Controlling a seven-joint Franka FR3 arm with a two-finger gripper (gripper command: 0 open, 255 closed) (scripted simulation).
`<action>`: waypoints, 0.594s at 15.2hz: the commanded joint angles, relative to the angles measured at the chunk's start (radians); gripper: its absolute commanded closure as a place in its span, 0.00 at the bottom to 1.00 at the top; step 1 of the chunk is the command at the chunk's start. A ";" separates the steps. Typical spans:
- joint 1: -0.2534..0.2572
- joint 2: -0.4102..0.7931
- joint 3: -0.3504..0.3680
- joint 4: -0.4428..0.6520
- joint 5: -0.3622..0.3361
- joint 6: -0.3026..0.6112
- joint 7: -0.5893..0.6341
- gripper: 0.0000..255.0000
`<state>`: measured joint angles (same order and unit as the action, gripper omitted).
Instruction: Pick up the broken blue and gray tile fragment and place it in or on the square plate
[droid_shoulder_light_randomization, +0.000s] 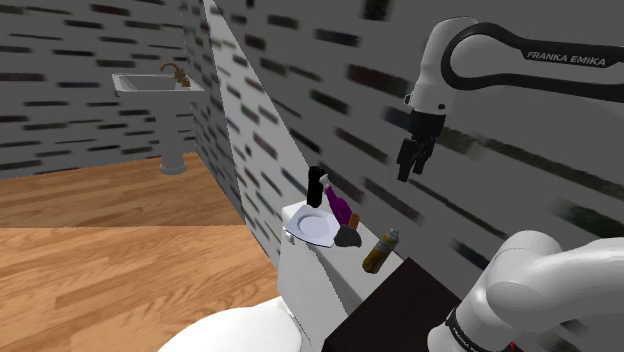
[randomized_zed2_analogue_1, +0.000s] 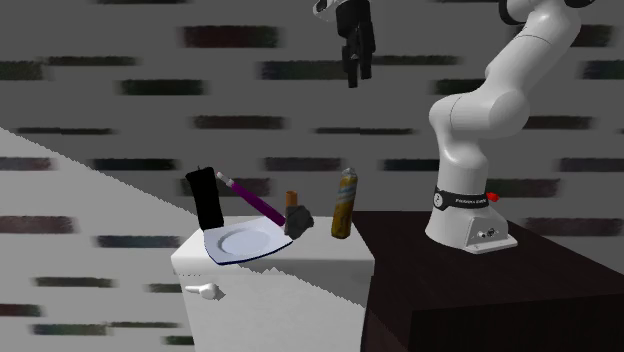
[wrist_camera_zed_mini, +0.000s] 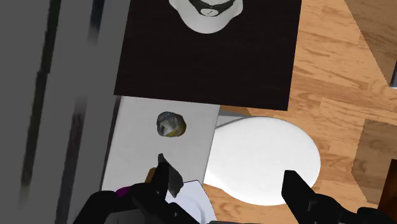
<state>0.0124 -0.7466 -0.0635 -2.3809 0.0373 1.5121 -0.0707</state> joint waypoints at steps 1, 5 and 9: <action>0.000 0.000 0.000 0.000 0.000 0.000 0.000 0.00; 0.000 0.045 -0.031 -0.094 -0.025 0.132 -0.063 0.00; 0.000 0.118 -0.062 -0.167 -0.047 0.272 -0.125 0.00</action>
<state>0.0149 -0.6476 -0.1131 -2.5341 -0.0006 1.7508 -0.1737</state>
